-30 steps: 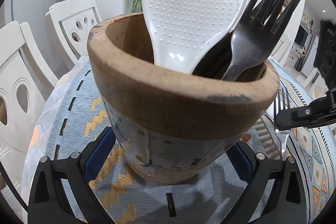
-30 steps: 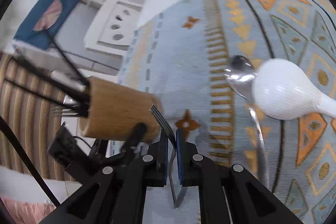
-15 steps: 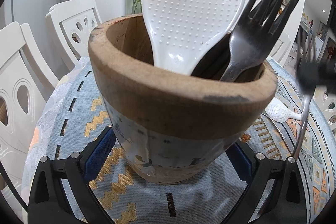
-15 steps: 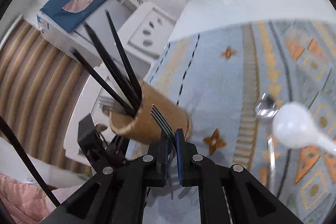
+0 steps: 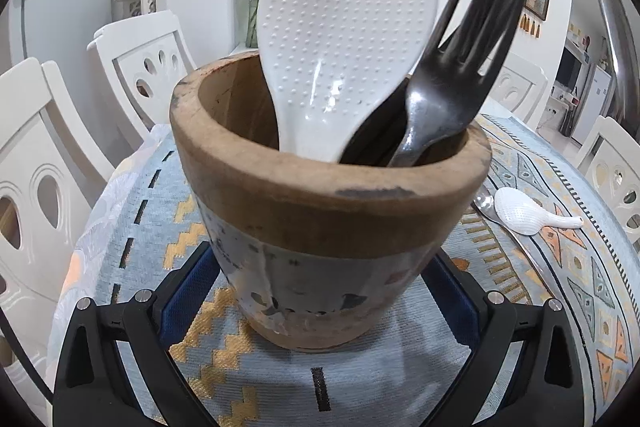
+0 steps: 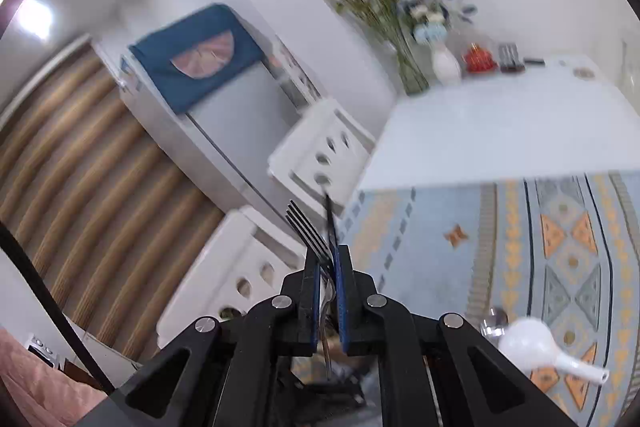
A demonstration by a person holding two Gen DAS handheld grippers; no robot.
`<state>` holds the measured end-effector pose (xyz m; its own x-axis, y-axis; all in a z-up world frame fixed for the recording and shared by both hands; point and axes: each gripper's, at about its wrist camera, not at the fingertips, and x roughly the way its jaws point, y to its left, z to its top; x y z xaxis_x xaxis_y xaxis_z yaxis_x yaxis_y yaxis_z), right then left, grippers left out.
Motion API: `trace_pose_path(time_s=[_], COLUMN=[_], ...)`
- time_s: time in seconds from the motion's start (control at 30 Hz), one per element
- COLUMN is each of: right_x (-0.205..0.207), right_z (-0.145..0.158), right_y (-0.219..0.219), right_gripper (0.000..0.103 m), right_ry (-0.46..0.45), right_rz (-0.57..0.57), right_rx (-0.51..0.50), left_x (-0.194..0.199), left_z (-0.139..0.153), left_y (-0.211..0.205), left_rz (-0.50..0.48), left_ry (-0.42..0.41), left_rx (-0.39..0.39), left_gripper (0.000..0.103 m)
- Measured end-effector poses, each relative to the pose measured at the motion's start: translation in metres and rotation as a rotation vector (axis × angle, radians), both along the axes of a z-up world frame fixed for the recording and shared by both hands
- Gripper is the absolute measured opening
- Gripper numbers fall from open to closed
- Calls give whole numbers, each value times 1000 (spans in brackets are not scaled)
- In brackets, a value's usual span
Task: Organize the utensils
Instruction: 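Carry the silver fork toward the brown holder with the right tool, then lower the silver fork into the brown holder and open the right tool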
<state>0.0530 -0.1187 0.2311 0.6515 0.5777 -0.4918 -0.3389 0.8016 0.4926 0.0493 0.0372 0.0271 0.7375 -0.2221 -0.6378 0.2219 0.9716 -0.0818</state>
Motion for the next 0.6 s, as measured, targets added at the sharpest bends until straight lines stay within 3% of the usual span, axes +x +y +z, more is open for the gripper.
trace_pose_path(time_s=[0.1, 0.23, 0.6], right_x=[-3, 5, 35], right_z=[30, 46, 27], right_y=[13, 35, 91], right_gripper=[6, 6, 6], right_ry=[-80, -119, -118], right_rz=[14, 64, 136], right_rx=[-6, -23, -167], left_x=[-3, -6, -7], left_z=[2, 2, 2], left_y=[-1, -3, -2], left_rz=[1, 0, -3], left_ry=[-12, -17, -19], left_rx=[-3, -1, -13], left_gripper=[100, 100, 100])
